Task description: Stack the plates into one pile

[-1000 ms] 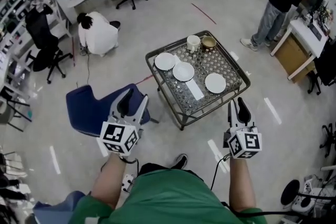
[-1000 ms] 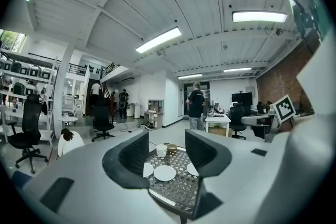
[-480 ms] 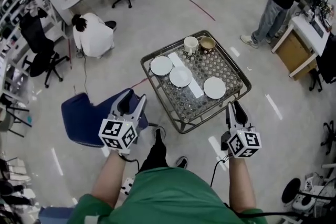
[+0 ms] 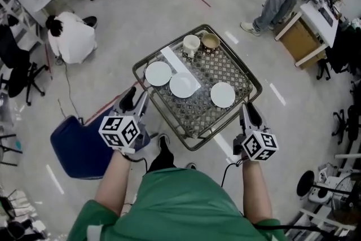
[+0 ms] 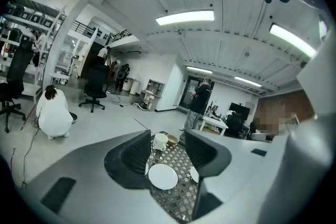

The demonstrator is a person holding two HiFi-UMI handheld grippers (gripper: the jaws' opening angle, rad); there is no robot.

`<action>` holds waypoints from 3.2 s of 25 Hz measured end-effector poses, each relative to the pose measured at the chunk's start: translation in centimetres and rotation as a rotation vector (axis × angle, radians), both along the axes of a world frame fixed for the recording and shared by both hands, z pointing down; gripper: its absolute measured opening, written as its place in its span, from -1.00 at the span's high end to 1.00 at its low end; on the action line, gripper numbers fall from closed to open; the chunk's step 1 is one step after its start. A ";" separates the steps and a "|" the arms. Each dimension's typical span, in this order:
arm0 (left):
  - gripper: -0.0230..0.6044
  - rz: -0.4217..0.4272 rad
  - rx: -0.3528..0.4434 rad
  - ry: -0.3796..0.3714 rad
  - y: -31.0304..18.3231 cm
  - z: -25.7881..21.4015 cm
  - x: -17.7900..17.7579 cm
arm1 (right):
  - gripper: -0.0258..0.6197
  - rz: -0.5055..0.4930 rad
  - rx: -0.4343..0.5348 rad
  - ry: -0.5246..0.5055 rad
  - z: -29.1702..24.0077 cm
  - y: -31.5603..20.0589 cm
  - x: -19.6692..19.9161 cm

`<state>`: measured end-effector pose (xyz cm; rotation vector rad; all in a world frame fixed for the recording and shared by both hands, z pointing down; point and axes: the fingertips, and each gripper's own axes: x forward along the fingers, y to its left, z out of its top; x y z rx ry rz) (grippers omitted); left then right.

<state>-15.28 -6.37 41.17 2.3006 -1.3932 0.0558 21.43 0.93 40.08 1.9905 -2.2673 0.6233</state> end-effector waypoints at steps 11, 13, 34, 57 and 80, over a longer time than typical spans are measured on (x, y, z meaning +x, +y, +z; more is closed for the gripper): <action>0.24 0.161 -0.206 0.070 -6.9 7.6 2.3 | 0.52 0.214 -0.215 -0.324 8.9 -4.5 1.9; 0.24 0.177 -0.249 0.077 -6.8 9.0 3.6 | 0.52 0.281 -0.255 -0.458 11.7 -4.3 3.3; 0.24 0.001 -0.511 0.169 -2.5 15.8 9.8 | 0.47 0.369 -0.619 -0.890 34.2 -5.9 11.1; 0.25 -0.063 -0.540 0.180 -2.0 17.1 7.3 | 0.51 0.325 -0.683 -0.877 37.3 -9.1 10.0; 0.26 -0.078 -0.509 0.220 -0.9 16.0 5.7 | 0.83 0.168 -0.463 -0.911 30.7 -10.6 6.9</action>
